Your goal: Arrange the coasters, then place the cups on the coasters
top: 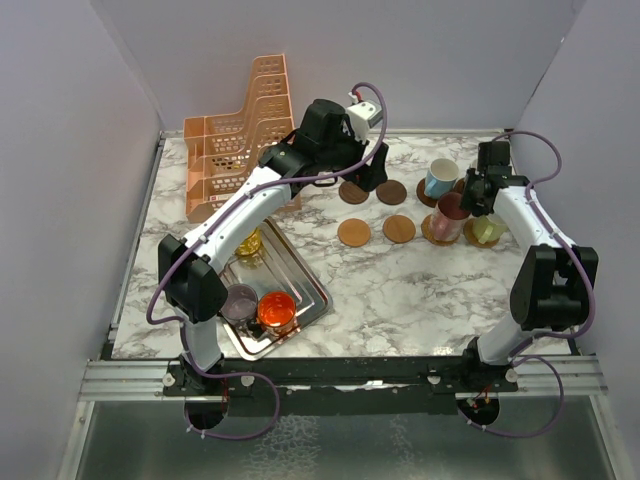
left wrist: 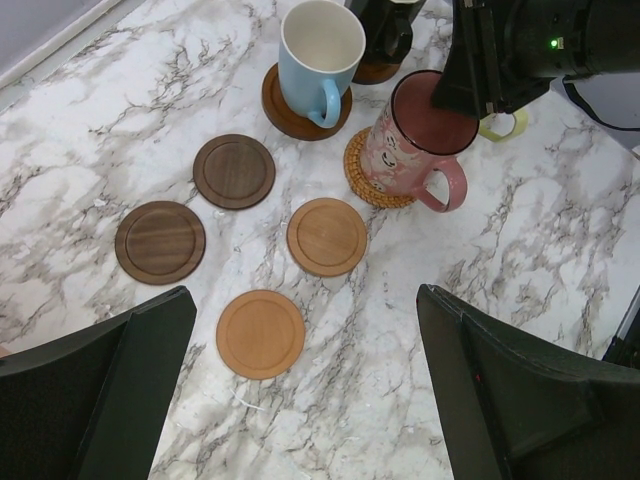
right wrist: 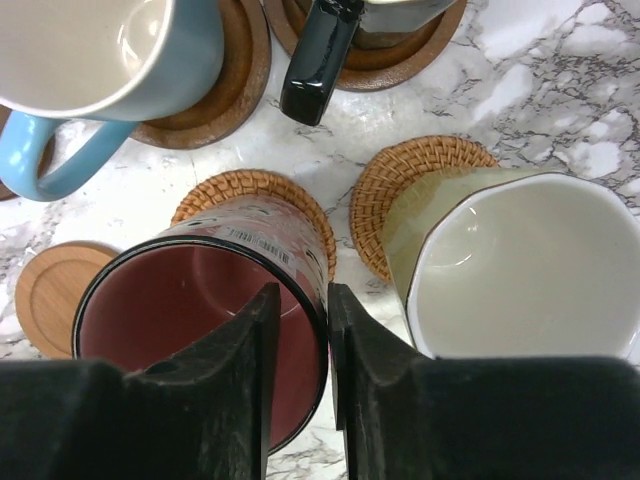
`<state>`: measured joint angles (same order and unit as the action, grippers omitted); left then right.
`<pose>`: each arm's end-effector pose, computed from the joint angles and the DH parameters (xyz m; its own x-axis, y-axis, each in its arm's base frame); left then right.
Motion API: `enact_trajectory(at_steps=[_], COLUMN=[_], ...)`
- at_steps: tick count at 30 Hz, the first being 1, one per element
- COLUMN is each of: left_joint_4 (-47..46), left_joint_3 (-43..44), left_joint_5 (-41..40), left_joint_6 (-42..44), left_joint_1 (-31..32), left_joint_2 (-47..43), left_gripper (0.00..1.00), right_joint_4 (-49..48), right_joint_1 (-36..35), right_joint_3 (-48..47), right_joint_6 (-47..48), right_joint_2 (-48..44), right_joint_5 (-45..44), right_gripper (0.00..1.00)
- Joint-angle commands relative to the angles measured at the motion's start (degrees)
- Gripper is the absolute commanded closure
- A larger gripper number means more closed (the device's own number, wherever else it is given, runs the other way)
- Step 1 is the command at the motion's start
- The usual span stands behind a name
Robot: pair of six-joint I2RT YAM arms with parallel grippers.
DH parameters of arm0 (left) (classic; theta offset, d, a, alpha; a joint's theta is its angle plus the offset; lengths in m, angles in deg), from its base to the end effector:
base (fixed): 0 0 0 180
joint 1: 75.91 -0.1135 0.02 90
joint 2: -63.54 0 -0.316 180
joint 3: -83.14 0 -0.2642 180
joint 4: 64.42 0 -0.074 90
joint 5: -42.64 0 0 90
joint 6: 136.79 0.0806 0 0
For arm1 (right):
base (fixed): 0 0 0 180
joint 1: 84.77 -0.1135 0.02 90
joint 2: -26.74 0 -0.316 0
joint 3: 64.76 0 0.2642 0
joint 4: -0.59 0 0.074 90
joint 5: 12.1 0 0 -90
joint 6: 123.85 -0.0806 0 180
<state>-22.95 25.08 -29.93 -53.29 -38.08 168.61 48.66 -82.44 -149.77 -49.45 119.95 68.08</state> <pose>0.3739 -0.3209 0.4325 -0.4173 0.1873 -0.8893 0.7579 0.6117 -0.2268 0.3835 -0.0294 0.2637 -0.7641 0.2963 -0.5730 0.3532 0.9355 0.0127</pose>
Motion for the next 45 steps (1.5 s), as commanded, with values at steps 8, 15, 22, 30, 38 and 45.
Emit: enact_trajectory(at_steps=[8,15,22,30,38,45], left_joint_4=[-1.8,-2.0,-2.0,1.5,16.0,23.8], left_joint_3=[-1.3,-2.1,-4.6,-7.4,-13.1,-18.0], left_joint_5=[2.0,1.9,-1.0,5.2,2.1,-0.3], left_joint_6=[-0.5,0.6,6.4,16.2,29.5,37.4], left_joint_1=[-0.6,-1.2,-2.9,-6.9,-12.2,-20.4], left_joint_2=[-3.0,-3.6,-5.2,-7.5,-12.9,-18.8], left_gripper=[0.03,0.03,0.01,0.01,0.01,0.01], right_joint_4=[-3.3,-3.9,-7.3,-12.3,-18.1,-17.8], right_joint_1=[0.3,0.3,0.2,0.1,0.1,0.1], right_joint_3=[-0.7,-2.2,-3.2,-3.9,-1.3,-0.7], right_joint_6=[0.3,1.3,6.1,15.6,23.2,25.6], right_joint_2=[-1.7,-4.1,-6.6,-8.9,-12.3,-12.5], right_joint_5=[1.7,-0.1,4.6,11.7,26.9,31.8], right_gripper=[0.59,0.5,0.45,0.44,0.13,0.12])
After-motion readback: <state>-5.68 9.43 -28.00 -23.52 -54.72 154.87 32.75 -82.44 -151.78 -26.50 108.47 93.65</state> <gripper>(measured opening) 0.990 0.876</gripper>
